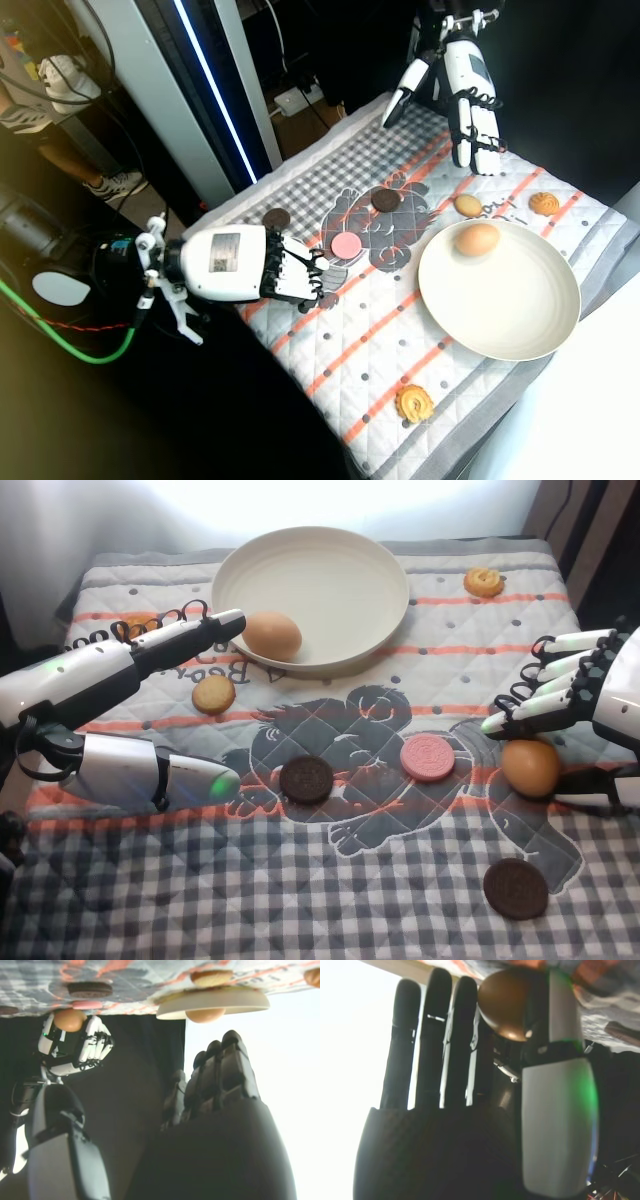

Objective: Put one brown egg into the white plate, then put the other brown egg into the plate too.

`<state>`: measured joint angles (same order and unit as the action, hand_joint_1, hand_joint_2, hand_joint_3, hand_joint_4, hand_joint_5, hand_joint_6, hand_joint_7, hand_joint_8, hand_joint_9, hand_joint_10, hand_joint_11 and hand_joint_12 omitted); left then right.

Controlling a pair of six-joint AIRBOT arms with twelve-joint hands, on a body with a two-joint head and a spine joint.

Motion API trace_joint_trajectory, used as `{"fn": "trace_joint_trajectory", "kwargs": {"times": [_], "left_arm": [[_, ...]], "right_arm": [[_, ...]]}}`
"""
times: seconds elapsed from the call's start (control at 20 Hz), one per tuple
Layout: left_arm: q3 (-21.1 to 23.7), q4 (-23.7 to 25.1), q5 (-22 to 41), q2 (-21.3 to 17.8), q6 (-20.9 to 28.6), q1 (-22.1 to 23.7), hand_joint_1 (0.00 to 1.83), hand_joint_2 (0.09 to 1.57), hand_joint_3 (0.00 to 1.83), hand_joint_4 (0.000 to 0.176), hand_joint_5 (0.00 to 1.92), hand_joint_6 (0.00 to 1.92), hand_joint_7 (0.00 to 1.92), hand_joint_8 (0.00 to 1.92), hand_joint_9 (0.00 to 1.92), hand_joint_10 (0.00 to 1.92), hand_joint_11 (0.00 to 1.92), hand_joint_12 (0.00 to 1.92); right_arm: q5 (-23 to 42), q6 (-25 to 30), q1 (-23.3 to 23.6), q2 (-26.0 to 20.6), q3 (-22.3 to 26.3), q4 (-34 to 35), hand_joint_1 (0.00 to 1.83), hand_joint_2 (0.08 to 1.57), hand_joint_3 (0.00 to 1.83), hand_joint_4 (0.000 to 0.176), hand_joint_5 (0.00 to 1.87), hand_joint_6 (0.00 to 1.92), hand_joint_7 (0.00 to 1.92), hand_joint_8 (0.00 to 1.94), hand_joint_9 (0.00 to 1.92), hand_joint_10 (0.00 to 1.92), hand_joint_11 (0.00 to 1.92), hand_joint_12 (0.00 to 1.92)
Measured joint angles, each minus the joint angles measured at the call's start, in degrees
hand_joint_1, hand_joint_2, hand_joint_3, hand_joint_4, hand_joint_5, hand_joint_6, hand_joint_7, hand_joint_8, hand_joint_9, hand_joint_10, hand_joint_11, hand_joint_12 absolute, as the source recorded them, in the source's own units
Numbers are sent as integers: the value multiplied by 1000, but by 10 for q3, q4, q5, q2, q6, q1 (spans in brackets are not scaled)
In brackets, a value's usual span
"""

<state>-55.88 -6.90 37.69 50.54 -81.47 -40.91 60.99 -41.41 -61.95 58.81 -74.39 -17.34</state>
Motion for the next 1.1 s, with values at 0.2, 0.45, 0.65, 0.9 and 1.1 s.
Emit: {"fn": "trace_joint_trajectory", "kwargs": {"times": [0.2, 0.45, 0.65, 0.9, 1.1], "left_arm": [[0, -2, -1, 0, 0, -1, 662, 852, 1, 176, 0, 0, 0, 0, 0, 0, 0, 0], [0, -8, -5, 0, 0, -4, 660, 858, 2, 176, 0, 0, 0, 0, 0, 0, 0, 0], [0, -14, -8, 0, 0, -8, 667, 855, 0, 176, 0, 0, 0, 0, 0, 0, 0, 0], [0, -21, -6, 0, 0, -16, 655, 862, 3, 176, 0, 0, 0, 0, 0, 0, 0, 0], [0, -24, -3, 0, 0, -17, 651, 858, 0, 176, 0, 0, 0, 0, 5, 2, 0, 0]], "right_arm": [[-4, 0, 11, 5, -1, -18, 1118, 949, 0, 27, 820, 3, 972, 1, 761, 670, 497, 1346], [0, 0, 14, 9, -1, -24, 1170, 940, 0, 0, 942, 7, 1014, 9, 870, 545, 596, 1331], [4, 2, 16, 11, -4, -21, 1251, 1051, 0, 21, 1102, 860, 1145, 660, 1040, 714, 842, 1332], [-4, 3, 28, 15, -18, -16, 1378, 1094, 1, 0, 952, 1031, 1024, 865, 951, 1126, 751, 1266], [-15, 0, 63, 48, -60, 16, 1371, 1109, 0, 0, 932, 1112, 1020, 869, 893, 1129, 676, 1216]]}}
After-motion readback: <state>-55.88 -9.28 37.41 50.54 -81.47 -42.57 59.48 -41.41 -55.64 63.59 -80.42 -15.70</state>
